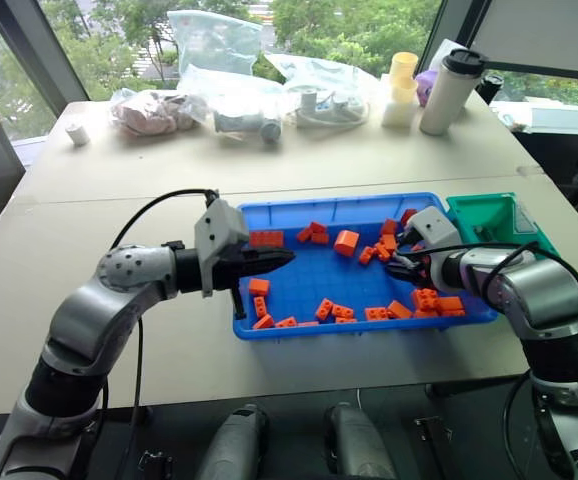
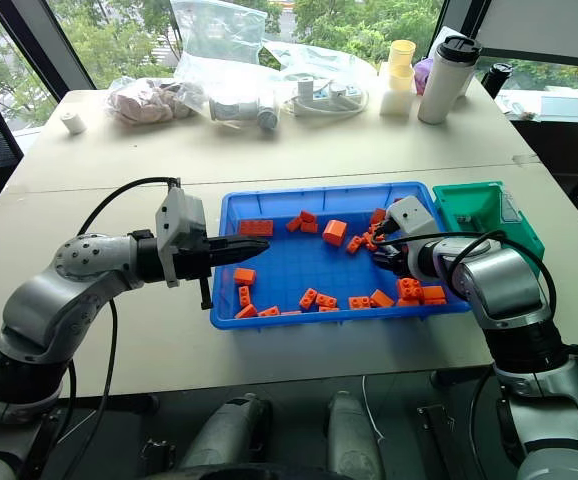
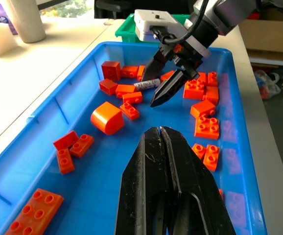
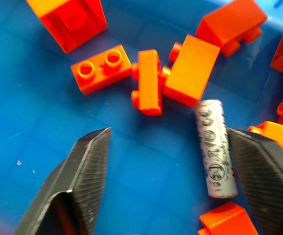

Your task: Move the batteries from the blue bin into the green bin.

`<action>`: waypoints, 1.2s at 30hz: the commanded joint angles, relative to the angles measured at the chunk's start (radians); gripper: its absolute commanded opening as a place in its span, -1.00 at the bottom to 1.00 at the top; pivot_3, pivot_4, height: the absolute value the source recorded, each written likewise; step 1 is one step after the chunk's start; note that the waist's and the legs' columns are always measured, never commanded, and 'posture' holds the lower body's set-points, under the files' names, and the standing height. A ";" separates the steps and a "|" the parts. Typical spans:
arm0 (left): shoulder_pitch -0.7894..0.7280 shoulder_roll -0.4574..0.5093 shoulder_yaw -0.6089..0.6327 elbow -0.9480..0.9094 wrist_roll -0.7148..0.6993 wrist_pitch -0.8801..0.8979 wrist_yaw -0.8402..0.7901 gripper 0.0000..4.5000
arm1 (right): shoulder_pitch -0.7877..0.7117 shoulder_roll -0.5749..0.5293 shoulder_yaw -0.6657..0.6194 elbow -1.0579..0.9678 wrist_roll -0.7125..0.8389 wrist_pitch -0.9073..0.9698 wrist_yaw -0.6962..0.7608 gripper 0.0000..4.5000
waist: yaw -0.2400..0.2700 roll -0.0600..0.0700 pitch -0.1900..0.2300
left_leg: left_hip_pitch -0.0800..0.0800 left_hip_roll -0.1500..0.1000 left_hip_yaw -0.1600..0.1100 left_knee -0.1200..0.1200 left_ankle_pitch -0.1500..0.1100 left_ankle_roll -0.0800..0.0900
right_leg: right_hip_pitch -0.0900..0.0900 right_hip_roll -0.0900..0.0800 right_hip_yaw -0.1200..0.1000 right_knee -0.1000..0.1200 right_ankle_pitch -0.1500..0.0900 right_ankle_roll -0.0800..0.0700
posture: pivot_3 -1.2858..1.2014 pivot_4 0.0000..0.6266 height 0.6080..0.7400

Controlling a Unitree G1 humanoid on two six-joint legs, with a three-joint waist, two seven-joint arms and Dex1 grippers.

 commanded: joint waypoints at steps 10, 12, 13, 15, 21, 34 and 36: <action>-0.026 0.006 0.023 -0.013 -0.013 -0.002 0.002 -1.00 | -0.083 -0.101 -0.097 -0.086 -0.032 -0.008 -0.007 -0.99 | 0.000 0.001 0.000 | 0.000 0.000 0.000 0.000 0.000 0.000 | 0.000 0.000 0.000 0.000 0.000 0.000 | 0.03 -0.52 1.00; -0.020 0.010 0.025 -0.015 -0.019 0.001 -0.003 -1.00 | -0.120 -0.165 -0.193 -0.075 -0.034 0.024 -0.009 -0.99 | 0.001 0.001 0.001 | 0.000 0.000 0.000 0.000 0.000 0.000 | 0.000 0.000 0.000 0.000 0.000 0.000 | 0.03 -0.52 1.00; -0.017 0.012 0.026 -0.016 -0.022 0.002 -0.006 -1.00 | -0.128 -0.195 -0.235 -0.061 -0.036 0.040 -0.010 -0.99 | 0.003 0.001 0.001 | 0.000 0.000 0.000 0.000 0.000 0.000 | 0.000 0.000 0.000 0.000 0.000 0.000 | 0.03 -0.52 1.00; -0.014 0.014 0.027 -0.016 -0.025 0.003 -0.008 -1.00 | -0.127 -0.240 -0.277 -0.041 -0.039 0.051 -0.007 -0.99 | 0.004 0.000 0.000 | -0.001 0.000 0.000 -0.001 0.000 0.000 | 0.000 0.000 -0.001 -0.001 0.000 0.000 | 0.03 -0.52 1.00; -0.023 0.013 0.023 0.006 -0.031 -0.003 -0.022 -1.00 | -0.023 -0.331 -0.355 0.068 -0.052 -0.004 0.024 -0.99 | -0.004 0.000 0.000 | 0.000 0.001 0.001 -0.001 0.000 0.000 | 0.000 0.000 0.000 -0.001 0.000 0.000 | 0.03 -0.52 1.00; -0.041 0.017 0.030 0.022 -0.045 0.003 -0.054 -1.00 | 0.135 -0.320 -0.390 0.079 -0.020 -0.116 0.080 0.99 | -0.005 0.001 0.000 | 0.000 0.001 0.001 -0.001 0.000 0.000 | 0.000 0.000 0.000 0.000 0.000 0.000 | 0.03 -0.52 1.00; -0.040 0.024 0.036 0.020 -0.052 0.007 -0.058 -1.00 | 0.128 -0.333 -0.406 0.031 0.008 -0.115 0.112 0.99 | -0.005 0.001 0.000 | 0.000 0.001 0.001 -0.001 0.000 0.000 | 0.000 0.000 0.000 0.000 0.000 0.000 | 0.03 -0.52 1.00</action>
